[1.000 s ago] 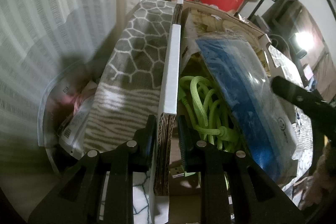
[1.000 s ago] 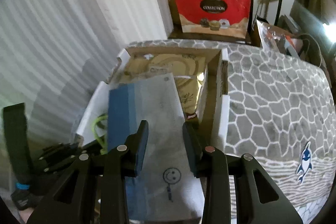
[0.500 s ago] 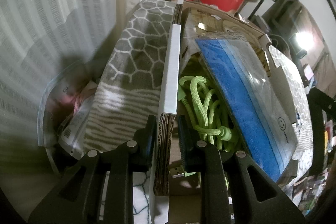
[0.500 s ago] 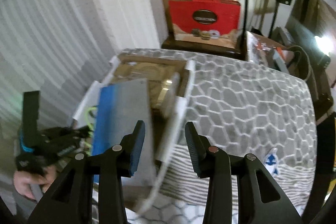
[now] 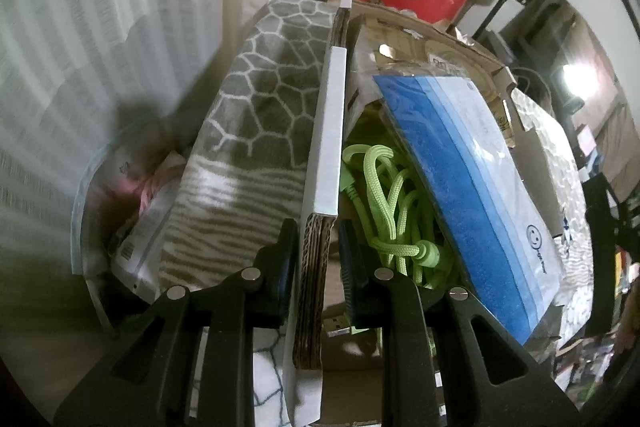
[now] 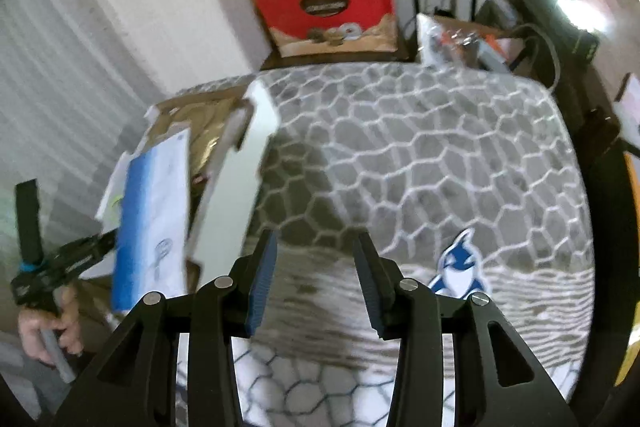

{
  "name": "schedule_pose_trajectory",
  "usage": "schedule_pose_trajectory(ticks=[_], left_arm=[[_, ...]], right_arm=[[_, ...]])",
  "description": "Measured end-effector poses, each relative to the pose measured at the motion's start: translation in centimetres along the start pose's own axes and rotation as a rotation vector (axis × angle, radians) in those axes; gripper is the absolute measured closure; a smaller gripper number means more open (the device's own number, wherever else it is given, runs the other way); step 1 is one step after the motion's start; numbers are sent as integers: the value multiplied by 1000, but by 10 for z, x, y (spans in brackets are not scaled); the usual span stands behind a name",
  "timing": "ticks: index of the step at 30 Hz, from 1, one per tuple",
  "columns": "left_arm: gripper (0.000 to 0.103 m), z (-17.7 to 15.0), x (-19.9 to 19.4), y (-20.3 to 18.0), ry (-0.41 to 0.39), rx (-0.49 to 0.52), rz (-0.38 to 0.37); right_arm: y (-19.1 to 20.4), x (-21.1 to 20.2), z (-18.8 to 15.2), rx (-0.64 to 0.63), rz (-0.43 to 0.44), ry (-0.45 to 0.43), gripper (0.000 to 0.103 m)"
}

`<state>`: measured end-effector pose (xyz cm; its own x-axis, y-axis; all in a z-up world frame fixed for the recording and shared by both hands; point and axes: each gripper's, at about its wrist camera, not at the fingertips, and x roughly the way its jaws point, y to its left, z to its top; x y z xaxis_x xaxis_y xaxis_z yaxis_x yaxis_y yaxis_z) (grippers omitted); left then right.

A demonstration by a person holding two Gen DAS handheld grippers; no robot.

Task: Organize objects

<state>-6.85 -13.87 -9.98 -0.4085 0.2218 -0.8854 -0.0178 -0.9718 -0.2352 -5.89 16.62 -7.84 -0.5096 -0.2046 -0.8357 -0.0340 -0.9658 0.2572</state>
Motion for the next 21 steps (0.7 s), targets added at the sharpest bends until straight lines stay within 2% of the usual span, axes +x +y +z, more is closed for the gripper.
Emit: schedule_pose_trajectory(ticks=[6, 8, 13, 17, 21], left_arm=[[85, 0, -20, 2, -38, -8, -6], [83, 1, -28, 1, -49, -5, -17], [66, 1, -40, -11, -58, 23, -40], [66, 1, -41, -18, -35, 27, -112], [64, 1, -41, -29, -20, 61, -128]], right_arm=[[29, 4, -13, -56, 124, 60, 65], [36, 7, -18, -75, 134, 78, 69], [49, 15, -25, -100, 157, 104, 76], [51, 19, -28, -101, 175, 122, 81], [56, 15, -31, -117, 186, 119, 88]])
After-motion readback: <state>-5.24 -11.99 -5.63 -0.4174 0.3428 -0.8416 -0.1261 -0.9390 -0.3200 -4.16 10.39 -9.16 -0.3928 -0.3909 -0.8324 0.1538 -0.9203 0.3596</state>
